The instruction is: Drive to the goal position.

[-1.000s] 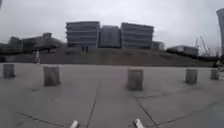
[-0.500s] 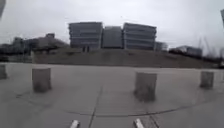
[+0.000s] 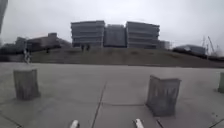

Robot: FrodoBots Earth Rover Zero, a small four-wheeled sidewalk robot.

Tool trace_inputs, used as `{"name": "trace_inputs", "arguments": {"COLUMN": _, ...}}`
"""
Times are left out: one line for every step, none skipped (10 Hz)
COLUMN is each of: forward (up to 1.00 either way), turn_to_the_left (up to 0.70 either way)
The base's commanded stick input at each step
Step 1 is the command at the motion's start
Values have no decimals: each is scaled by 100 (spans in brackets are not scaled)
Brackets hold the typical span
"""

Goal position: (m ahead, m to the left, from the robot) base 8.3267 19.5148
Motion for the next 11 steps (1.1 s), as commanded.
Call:
{"name": "trace_inputs", "arguments": {"forward": 100, "turn_to_the_left": 26}}
{"name": "trace_inputs", "arguments": {"forward": 100, "turn_to_the_left": 5}}
{"name": "trace_inputs", "arguments": {"forward": 100, "turn_to_the_left": 0}}
{"name": "trace_inputs", "arguments": {"forward": 100, "turn_to_the_left": 0}}
{"name": "trace_inputs", "arguments": {"forward": 100, "turn_to_the_left": 0}}
{"name": "trace_inputs", "arguments": {"forward": 100, "turn_to_the_left": 0}}
{"name": "trace_inputs", "arguments": {"forward": 100, "turn_to_the_left": 0}}
{"name": "trace_inputs", "arguments": {"forward": 100, "turn_to_the_left": 0}}
{"name": "trace_inputs", "arguments": {"forward": 100, "turn_to_the_left": 0}}
{"name": "trace_inputs", "arguments": {"forward": 100, "turn_to_the_left": 0}}
{"name": "trace_inputs", "arguments": {"forward": 100, "turn_to_the_left": 0}}
